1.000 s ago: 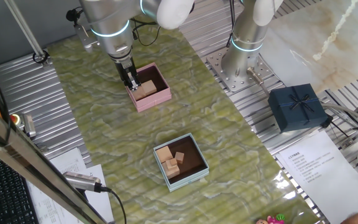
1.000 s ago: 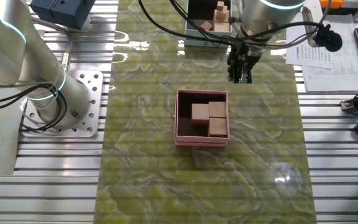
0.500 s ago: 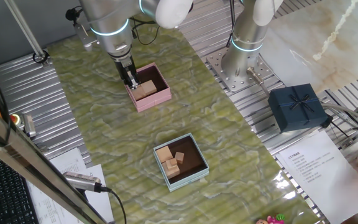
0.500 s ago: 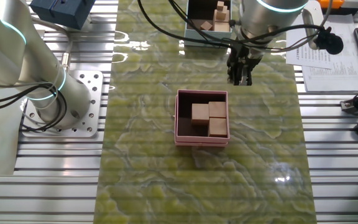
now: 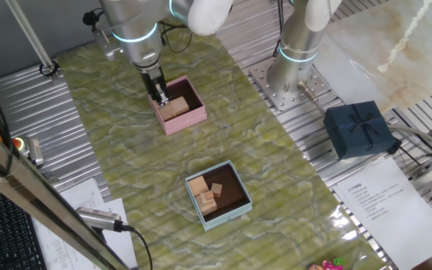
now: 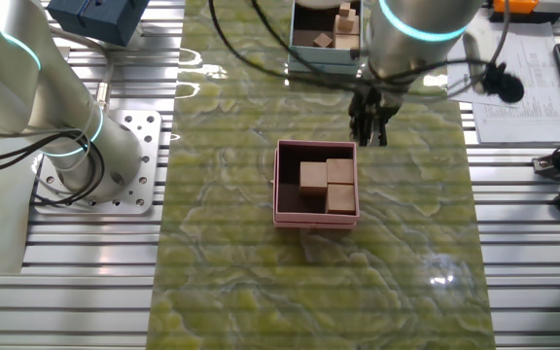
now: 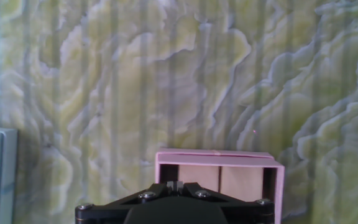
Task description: Move an object from one box to another
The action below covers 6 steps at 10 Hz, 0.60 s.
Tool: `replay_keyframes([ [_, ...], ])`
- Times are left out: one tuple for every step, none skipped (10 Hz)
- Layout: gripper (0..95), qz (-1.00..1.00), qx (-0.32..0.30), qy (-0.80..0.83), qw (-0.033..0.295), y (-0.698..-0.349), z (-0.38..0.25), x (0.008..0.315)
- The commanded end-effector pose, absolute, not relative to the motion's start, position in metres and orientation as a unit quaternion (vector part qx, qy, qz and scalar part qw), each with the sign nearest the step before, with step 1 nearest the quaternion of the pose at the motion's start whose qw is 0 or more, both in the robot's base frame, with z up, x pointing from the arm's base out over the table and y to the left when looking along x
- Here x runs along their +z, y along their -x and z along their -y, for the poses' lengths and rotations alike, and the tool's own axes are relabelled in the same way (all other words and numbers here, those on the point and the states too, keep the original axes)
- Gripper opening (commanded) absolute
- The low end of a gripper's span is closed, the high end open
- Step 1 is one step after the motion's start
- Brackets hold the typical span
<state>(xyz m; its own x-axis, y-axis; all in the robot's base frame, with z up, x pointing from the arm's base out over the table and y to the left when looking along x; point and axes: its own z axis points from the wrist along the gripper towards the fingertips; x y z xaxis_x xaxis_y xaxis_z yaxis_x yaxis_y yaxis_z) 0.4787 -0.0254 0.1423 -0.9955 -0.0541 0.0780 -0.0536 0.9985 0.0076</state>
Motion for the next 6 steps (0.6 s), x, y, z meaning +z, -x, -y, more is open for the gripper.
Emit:
replay_keyframes([
  [38.0, 0.999, -0.004, -0.032, 0.040, -0.474, 0.033, 0.135],
  [38.0, 0.999, -0.003, -0.034, 0.039, -0.472, 0.035, 0.131],
  [38.0, 0.999, -0.003, -0.034, 0.038, -0.466, 0.041, 0.124],
  [57.0, 0.999, -0.003, -0.034, 0.039, -0.462, 0.044, 0.120],
  [57.0, 0.999, -0.003, -0.033, 0.039, -0.459, 0.046, 0.115],
  [57.0, 0.999, -0.003, -0.032, 0.039, -0.456, 0.046, 0.110],
])
